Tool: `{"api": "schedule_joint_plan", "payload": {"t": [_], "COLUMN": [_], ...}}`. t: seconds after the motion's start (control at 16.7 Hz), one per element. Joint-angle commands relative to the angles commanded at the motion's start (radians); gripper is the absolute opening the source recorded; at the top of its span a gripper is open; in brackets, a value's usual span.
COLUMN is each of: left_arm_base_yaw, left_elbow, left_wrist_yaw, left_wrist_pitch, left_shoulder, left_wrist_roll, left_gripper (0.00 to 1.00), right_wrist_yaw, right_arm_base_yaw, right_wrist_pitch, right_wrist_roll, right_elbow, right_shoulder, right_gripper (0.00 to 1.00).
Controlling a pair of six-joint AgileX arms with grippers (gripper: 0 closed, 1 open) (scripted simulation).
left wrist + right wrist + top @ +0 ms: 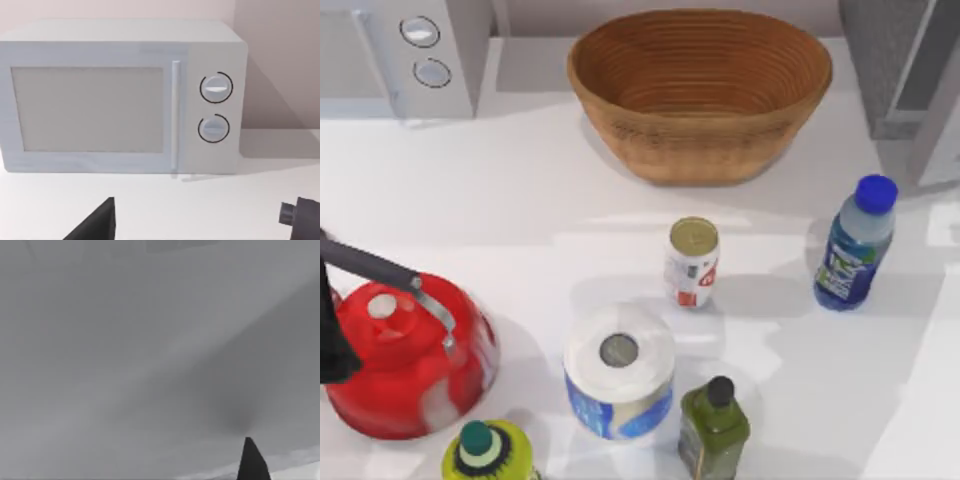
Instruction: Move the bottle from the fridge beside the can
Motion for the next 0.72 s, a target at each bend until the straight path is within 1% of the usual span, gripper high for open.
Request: {"api": "schedule_joint_plan", "payload": {"t": [0.12, 0.24, 0.36, 0.6, 0.72], "left_arm_base_yaw": [0.0, 0.0, 0.0, 0.0, 0.0], "left_elbow": [0.0, 0.0, 0.0, 0.0, 0.0], "left_wrist_yaw": [0.0, 0.0, 0.0, 0.0, 0.0], "left_wrist_pitch": [0.0, 0.0, 0.0, 0.0, 0.0], "left_shoulder": [0.0, 0.0, 0.0, 0.0, 0.0], "left_wrist_roll": [0.0, 0.0, 0.0, 0.0, 0.0], "left_gripper": [1.0, 1.0, 1.0, 1.0, 1.0], "right_wrist_yaw": [0.089, 0.147, 0.165, 0.17, 0.17], "right_arm_base_yaw": [0.103, 0.163, 0.181, 0.164, 0.164], "right_wrist_pitch": [0.045, 0.075, 0.085, 0.081, 0.073], "right_wrist_roll": [0.078, 0.131, 0.148, 0.143, 0.144], "right_elbow": [-0.039, -0.066, -0.075, -0.076, -0.039], "right_shoulder": [-0.031, -0.053, -0.06, -0.052, -0.018], "right_gripper": [1.0, 1.0, 1.0, 1.0, 1.0]}}
